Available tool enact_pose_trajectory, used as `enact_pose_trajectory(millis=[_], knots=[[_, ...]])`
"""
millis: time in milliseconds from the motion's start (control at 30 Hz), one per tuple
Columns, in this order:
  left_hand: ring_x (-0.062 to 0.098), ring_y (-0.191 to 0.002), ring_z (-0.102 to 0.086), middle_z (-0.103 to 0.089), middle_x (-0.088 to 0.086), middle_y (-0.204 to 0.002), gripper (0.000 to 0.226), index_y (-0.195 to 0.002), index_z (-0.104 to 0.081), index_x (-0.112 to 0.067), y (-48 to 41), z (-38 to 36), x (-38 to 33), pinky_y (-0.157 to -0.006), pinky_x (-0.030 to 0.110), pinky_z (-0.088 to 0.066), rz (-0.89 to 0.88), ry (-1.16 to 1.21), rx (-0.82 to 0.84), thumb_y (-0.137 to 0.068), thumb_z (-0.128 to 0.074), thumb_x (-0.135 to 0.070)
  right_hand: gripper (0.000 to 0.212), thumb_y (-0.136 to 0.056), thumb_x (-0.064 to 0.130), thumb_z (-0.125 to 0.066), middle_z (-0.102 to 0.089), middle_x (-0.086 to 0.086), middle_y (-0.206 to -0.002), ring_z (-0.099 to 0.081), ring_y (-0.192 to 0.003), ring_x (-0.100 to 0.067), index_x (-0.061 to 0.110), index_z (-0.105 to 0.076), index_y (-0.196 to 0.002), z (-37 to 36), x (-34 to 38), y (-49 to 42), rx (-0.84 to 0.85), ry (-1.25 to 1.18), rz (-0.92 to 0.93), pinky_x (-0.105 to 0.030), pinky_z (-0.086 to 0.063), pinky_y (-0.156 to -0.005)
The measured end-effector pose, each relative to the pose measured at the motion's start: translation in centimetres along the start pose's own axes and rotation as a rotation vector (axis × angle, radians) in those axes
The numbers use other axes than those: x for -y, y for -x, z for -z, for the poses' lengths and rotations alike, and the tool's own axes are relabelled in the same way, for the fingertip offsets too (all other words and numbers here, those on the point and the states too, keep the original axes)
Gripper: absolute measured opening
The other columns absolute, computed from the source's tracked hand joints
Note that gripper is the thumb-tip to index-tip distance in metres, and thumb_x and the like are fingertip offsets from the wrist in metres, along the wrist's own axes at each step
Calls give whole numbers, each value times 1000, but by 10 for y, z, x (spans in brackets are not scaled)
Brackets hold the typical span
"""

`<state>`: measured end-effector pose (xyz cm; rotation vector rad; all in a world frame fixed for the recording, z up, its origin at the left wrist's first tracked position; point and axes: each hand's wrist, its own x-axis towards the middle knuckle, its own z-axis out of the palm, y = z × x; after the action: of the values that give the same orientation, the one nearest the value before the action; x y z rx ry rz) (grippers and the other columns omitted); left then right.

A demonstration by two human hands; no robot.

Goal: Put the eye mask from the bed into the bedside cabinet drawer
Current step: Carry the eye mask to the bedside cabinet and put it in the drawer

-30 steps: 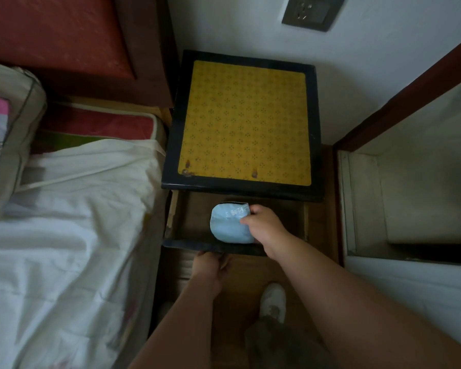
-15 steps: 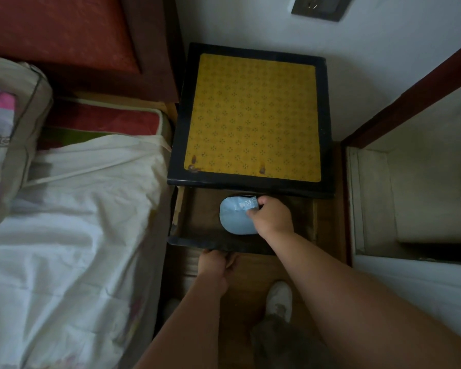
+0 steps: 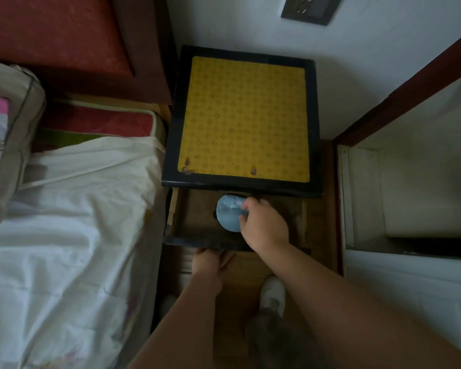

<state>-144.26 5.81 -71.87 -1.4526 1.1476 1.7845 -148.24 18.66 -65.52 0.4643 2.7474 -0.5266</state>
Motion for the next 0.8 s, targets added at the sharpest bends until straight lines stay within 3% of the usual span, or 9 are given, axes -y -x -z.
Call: enact_pose_trajectory(millis=[67,167,333,467,567,633,667,733,800], knots=[[28,-98,-72,-71,13,-105,23,-112,-61,-17,6,0,-3,-76,45,-62,45,45,2,-102,-45,-3,32,-99,30,-56,-60,-3,-123,-64,-105,-21,26,-56,-131,4,2,7,-11,11,66,-37,-58,-76],[30,-95,-76,-74,14,-105,20,-109,-61,-18,19,2,-5,-70,43,-65,46,67,3,-101,-47,-6,36,-98,30,-57,-60,-2,-122,-63,-107,-21,26,-55,-133,9,3,17,-27,38,174,-34,-57,-75],[32,-94,-78,-75,18,-110,18,-110,-64,-13,45,4,-10,-87,51,-62,59,101,55,-98,-54,-6,43,-98,28,-55,-57,-3,-128,-58,-113,-22,24,-49,-140,28,4,32,-10,50,292,-37,-57,-83],[35,-97,-77,-73,22,-116,19,-115,-61,-10,58,5,-15,-92,52,-60,71,108,74,-100,-51,-8,46,-97,22,-57,-56,-1,-130,-58,-115,-17,22,-49,-143,38,5,49,-44,-86,235,-31,-56,-85],[34,-101,-76,-73,21,-118,22,-120,-60,-10,66,4,-18,-95,51,-58,69,98,92,-101,-51,-7,31,-96,22,-58,-59,12,-111,-62,-97,-6,25,-57,-127,28,5,78,-166,-276,-7,-17,-49,-72],[34,-103,-74,-71,19,-117,20,-118,-60,-11,72,3,-20,-95,49,-58,69,98,80,-101,-51,-4,18,-98,23,-55,-62,16,-95,-66,-90,-8,27,-61,-115,14,1,98,-165,-445,-356,-15,-45,-68],[34,-104,-74,-70,19,-117,20,-117,-60,-11,73,2,-21,-94,49,-59,68,100,70,-101,-50,-4,18,-99,21,-54,-66,11,-92,-69,-88,-14,23,-63,-115,6,-4,106,-115,-564,-561,-22,-50,-68],[34,-103,-73,-70,19,-115,18,-112,-61,-10,74,1,-23,-91,48,-60,71,107,60,-101,-50,-2,27,-99,11,-52,-70,-11,-94,-71,-82,-27,3,-61,-123,-4,-14,112,-27,-1028,-967,-39,-56,-70],[34,-102,-74,-71,19,-114,17,-110,-61,-12,73,1,-24,-86,46,-62,73,102,69,-100,-51,-2,33,-100,7,-48,-67,-27,-114,-69,-96,-38,-6,-54,-130,-3,-17,111,25,-1434,-1179,-44,-55,-73]])
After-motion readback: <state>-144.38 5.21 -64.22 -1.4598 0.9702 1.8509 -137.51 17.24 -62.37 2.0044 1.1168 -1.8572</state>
